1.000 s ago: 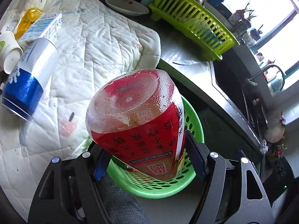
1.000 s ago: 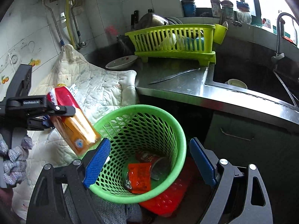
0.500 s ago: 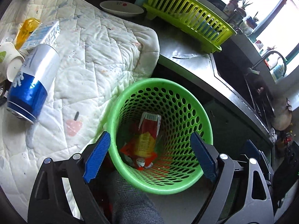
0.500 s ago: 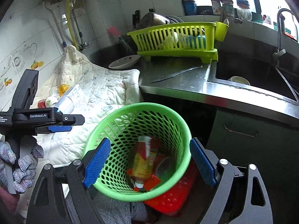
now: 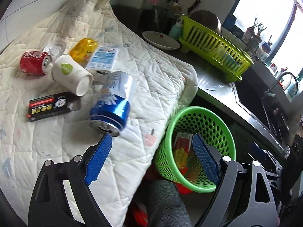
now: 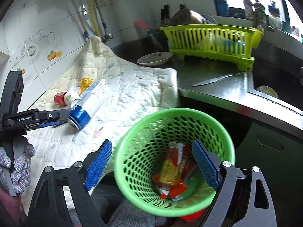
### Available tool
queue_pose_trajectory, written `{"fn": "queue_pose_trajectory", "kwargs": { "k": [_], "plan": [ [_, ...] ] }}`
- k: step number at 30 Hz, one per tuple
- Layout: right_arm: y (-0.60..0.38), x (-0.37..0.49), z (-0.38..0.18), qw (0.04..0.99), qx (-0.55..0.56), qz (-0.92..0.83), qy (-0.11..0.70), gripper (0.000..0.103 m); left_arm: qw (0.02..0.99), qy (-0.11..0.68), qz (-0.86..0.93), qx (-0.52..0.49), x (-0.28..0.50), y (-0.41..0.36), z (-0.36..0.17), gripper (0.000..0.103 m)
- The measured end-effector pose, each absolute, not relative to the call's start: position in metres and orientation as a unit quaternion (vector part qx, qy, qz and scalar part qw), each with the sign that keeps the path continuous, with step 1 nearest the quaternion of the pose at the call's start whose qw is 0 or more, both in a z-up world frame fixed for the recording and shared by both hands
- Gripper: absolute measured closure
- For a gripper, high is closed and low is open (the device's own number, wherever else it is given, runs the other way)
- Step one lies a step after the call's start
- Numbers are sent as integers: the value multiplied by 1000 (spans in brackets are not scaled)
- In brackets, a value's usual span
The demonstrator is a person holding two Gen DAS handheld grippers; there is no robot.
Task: Collect trash
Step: 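Grasp the blue-and-white can with the right gripper while the left gripper grasps the black glue box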
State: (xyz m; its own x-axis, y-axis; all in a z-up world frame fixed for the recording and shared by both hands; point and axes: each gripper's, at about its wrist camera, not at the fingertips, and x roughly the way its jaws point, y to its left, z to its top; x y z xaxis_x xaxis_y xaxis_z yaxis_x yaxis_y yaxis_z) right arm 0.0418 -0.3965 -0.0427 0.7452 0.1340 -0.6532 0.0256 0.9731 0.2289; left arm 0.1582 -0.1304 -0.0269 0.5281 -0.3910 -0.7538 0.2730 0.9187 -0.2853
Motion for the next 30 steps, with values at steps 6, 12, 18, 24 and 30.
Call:
{"fn": "queue_pose_trajectory", "kwargs": {
  "k": [6,12,18,24,30],
  "plan": [
    [-350,77,-38,920,103,81,370,20,889,431,-148,-55,162,-74,-26,17],
    [-297,119,-36,904,102,128,396,20,896,428,-110,-50,169,-21,-34,17],
    [-258,168,-38,886,117,148,423,20,905,416,-88,-25,177,16,-42,17],
    [-238,214,-44,870,147,144,448,20,907,413,-85,19,190,33,-56,17],
    [-234,251,-65,851,171,120,482,20,899,415,-122,69,212,33,-68,17]
  ]
}}
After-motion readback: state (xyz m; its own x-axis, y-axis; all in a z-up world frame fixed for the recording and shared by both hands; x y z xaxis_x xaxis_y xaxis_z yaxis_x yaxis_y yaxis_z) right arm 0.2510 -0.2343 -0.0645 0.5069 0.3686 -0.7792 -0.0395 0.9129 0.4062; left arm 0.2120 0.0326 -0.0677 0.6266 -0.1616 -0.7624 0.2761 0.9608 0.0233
